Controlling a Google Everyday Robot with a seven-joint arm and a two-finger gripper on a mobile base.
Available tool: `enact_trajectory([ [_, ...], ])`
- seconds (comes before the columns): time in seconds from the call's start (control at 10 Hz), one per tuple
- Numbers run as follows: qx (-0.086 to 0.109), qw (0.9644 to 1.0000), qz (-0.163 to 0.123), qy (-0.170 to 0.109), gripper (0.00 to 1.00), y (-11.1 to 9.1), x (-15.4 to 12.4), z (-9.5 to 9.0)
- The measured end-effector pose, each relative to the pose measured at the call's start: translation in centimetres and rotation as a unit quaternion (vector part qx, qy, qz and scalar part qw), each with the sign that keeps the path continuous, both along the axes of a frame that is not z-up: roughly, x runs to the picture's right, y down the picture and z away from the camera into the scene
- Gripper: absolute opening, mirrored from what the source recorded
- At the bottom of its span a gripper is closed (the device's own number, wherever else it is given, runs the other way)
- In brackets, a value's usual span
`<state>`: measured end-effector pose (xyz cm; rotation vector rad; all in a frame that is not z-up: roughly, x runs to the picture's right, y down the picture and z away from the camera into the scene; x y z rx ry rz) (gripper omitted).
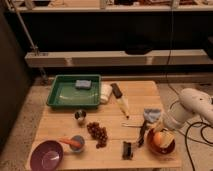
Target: Place apple in red bowl
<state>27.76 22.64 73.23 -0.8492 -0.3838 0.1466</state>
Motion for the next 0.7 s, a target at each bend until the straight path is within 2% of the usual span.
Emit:
enact_trajectory([
  [0.2,0.0,1.0,-0.003,-0.006,0.75,-0.22,-0.28,0.06],
  [0.7,-0.001,1.0,-0.003,-0.005,0.75,-0.12,-0.15,0.0],
])
